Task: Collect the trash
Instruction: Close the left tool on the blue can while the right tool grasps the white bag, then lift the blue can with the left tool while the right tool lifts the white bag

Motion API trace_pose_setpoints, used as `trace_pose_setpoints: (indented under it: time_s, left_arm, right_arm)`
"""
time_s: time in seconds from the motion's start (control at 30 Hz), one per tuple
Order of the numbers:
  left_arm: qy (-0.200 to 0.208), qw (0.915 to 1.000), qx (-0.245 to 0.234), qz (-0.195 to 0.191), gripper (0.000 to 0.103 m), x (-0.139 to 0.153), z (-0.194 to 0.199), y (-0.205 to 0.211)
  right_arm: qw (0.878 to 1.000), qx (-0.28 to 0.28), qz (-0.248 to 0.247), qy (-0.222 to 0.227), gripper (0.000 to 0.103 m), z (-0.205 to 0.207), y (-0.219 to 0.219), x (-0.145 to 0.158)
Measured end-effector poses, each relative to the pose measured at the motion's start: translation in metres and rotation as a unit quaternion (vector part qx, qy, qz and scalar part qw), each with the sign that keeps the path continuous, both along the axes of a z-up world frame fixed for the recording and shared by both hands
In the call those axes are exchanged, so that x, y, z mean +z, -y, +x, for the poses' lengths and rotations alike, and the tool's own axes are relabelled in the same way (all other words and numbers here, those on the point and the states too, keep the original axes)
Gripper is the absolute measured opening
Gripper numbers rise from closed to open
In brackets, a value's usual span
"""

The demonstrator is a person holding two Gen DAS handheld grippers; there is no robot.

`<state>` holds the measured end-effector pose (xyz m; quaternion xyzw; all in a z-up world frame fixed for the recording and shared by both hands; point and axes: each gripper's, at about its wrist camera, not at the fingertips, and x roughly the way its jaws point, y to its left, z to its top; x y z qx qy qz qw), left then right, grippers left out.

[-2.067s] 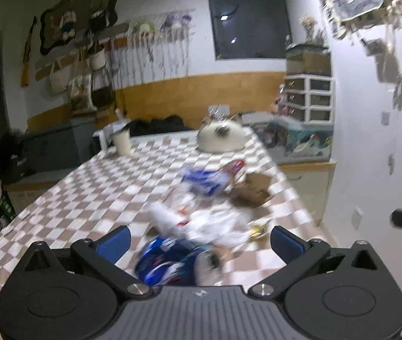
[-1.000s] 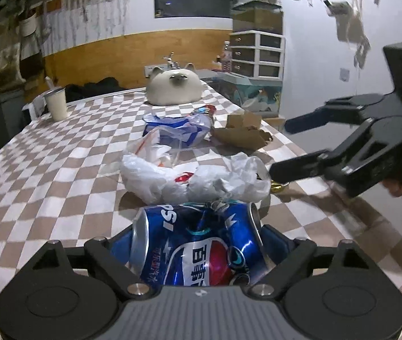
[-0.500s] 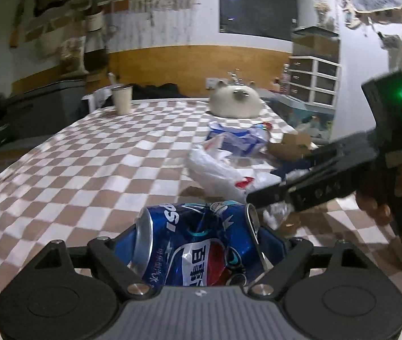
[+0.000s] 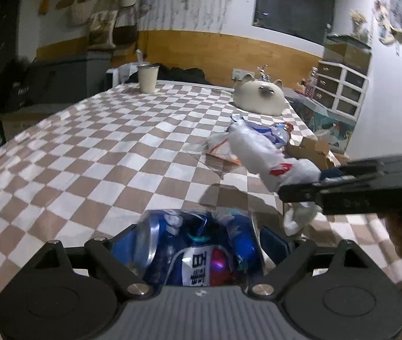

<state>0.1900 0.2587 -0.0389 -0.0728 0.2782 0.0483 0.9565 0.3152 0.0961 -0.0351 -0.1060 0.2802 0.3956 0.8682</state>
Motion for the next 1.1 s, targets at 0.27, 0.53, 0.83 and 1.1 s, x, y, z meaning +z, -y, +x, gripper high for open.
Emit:
trace_pose_setpoints:
  time_s: [0.27,0.53,0.83,1.1]
  left_arm:
    - [-0.018,0.9991,0.037,-0.014,0.092,0.002,0.009,0.005]
    - [-0.019,0.9970,0.058,0.048,0.085,0.003,0.012,0.023]
    - [-0.009,0.9962,0.054,0.068,0.078,0.008,0.000,0.036]
    - [0.022,0.9963,0.051,0.066,0.077,0.023,-0.018,0.048]
  right_arm:
    - [1.000,-0.014,0.002,0.007,0.049,-0.017,0.016,0.003]
    - [1.000,-0.028,-0.008,0.007,0.049,-0.033,0.022,0.000]
    - [0.999,-0.040,0.000,0.002,0.048,-0.046,0.036,-0.001]
    - [0.999,-0.050,0.013,0.011,0.048,-0.062,0.051,0.008]
